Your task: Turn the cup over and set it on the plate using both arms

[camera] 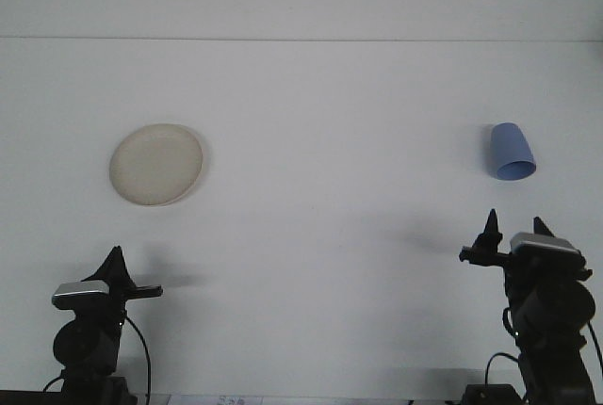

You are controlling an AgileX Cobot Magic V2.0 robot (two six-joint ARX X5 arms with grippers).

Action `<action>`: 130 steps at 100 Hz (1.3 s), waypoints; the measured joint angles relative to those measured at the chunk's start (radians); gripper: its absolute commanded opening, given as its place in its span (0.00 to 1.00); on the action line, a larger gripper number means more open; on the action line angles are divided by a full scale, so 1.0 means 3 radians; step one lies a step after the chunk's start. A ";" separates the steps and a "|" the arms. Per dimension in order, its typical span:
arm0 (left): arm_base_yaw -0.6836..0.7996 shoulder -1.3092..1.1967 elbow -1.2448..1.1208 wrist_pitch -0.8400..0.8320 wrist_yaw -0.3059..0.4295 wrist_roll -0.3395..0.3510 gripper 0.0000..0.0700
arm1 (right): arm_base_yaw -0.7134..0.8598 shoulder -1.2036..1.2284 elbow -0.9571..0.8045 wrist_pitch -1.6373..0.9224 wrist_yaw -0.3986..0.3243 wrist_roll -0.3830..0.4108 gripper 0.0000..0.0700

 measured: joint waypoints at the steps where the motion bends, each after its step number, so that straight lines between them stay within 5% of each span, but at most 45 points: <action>1: 0.0000 0.0000 0.0000 0.0000 0.0000 0.0001 0.02 | -0.0006 0.0045 0.0019 0.0006 0.0023 -0.0034 0.69; 18: 0.0000 0.0000 0.0000 0.0000 0.0000 0.0000 0.02 | -0.0281 0.0868 0.0263 0.0149 0.0061 -0.0538 0.69; 39: 0.0000 0.0000 0.0000 0.0000 0.0000 0.0000 0.02 | -0.0891 0.1634 0.0278 0.0587 -0.0371 -0.0827 0.69; 81: 0.0000 0.0000 0.0000 0.0000 0.0000 0.0000 0.02 | -0.1756 0.3029 0.0280 0.2050 -0.1751 -0.1010 0.68; 130: 0.0000 0.0000 0.0000 0.0000 0.0000 0.0001 0.02 | -0.1759 0.4349 0.1043 0.2551 -0.1897 -0.1058 0.61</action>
